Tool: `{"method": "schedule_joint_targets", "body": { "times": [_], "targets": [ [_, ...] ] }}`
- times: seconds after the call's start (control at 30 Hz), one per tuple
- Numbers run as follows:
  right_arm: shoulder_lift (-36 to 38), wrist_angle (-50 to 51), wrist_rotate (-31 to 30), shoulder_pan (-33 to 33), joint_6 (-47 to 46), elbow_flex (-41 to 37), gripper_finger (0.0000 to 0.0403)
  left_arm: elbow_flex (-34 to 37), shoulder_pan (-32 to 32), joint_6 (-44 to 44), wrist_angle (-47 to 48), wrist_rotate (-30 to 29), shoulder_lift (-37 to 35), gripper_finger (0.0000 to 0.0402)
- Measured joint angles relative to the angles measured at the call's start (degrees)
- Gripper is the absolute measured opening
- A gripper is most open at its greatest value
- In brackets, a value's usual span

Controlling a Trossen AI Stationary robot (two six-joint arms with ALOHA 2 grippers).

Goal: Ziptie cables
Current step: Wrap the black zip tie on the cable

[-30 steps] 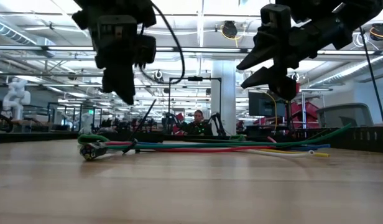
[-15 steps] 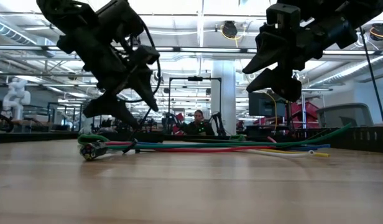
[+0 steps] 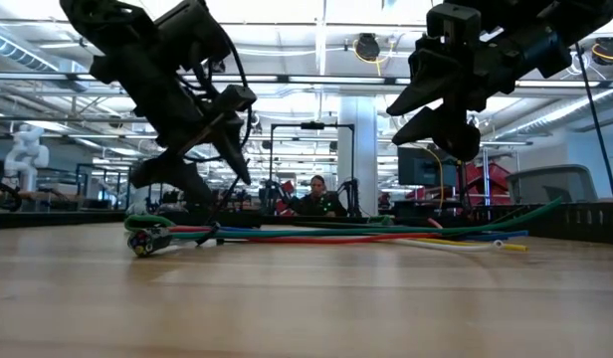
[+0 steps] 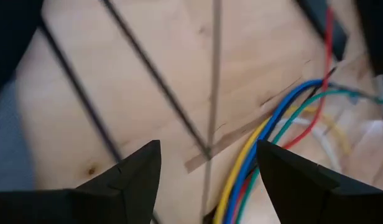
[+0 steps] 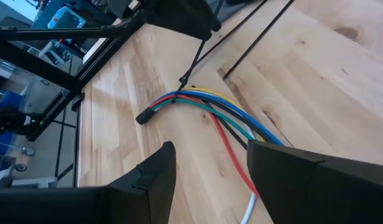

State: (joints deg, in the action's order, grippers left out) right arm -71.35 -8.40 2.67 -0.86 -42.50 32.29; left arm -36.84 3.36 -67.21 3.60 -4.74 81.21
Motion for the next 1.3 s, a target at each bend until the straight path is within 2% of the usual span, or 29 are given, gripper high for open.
{"method": "schedule_joint_targets", "body": {
  "times": [0.27,0.43,0.57,0.7,0.87,1.3],
  "targets": [
    [0.00,0.00,-1.06,0.13,0.00,0.00,0.0185,-0.01,1.25,0.52,-1.16,-0.69,0.00,0.0251],
    [0.00,-0.42,-1.29,0.12,-0.10,0.00,0.0185,0.00,1.28,0.48,-1.61,-2.99,0.44,0.0214],
    [0.00,-0.42,-1.32,0.13,-0.19,0.00,0.0185,-0.02,1.02,0.11,-2.52,-2.78,2.19,0.0180],
    [0.00,-0.42,-1.35,0.13,-0.28,0.00,0.0185,-0.02,0.53,-0.03,-2.87,-2.04,3.92,0.0161],
    [-0.02,-0.39,-1.39,0.13,-0.28,0.00,0.0185,-0.04,-1.08,-0.01,-3.03,0.54,4.07,0.0158],
    [-0.02,-0.59,-3.08,0.13,-0.52,0.00,0.0185,-0.07,-4.55,-3.02,-1.44,-0.24,4.07,0.0157]
  ]
}}
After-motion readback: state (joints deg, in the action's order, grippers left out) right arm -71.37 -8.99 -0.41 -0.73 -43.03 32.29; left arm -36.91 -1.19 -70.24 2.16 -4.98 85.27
